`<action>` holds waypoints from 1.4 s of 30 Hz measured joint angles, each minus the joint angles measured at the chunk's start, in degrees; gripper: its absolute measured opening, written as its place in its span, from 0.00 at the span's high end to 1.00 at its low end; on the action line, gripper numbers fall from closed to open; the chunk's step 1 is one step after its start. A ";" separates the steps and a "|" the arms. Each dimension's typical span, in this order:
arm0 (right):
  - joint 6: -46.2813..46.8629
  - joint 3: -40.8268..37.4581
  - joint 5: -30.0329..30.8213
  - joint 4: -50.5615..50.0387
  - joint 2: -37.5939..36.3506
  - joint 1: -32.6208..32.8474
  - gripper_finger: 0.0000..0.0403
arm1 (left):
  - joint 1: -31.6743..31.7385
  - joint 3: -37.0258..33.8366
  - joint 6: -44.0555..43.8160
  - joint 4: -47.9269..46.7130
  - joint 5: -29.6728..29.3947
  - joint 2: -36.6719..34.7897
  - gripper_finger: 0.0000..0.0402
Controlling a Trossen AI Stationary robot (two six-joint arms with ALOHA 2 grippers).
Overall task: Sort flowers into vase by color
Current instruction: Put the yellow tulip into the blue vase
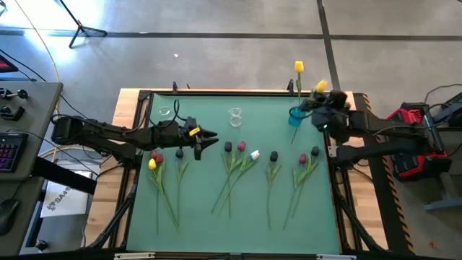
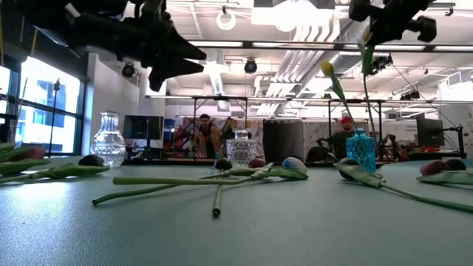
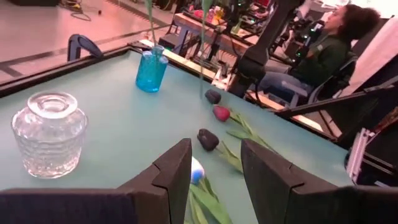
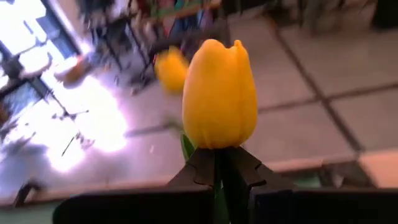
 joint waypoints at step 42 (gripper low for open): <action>-40.72 0.04 -3.97 38.77 6.56 -22.33 1.00 | 2.54 1.06 0.48 -1.79 -1.06 0.07 0.68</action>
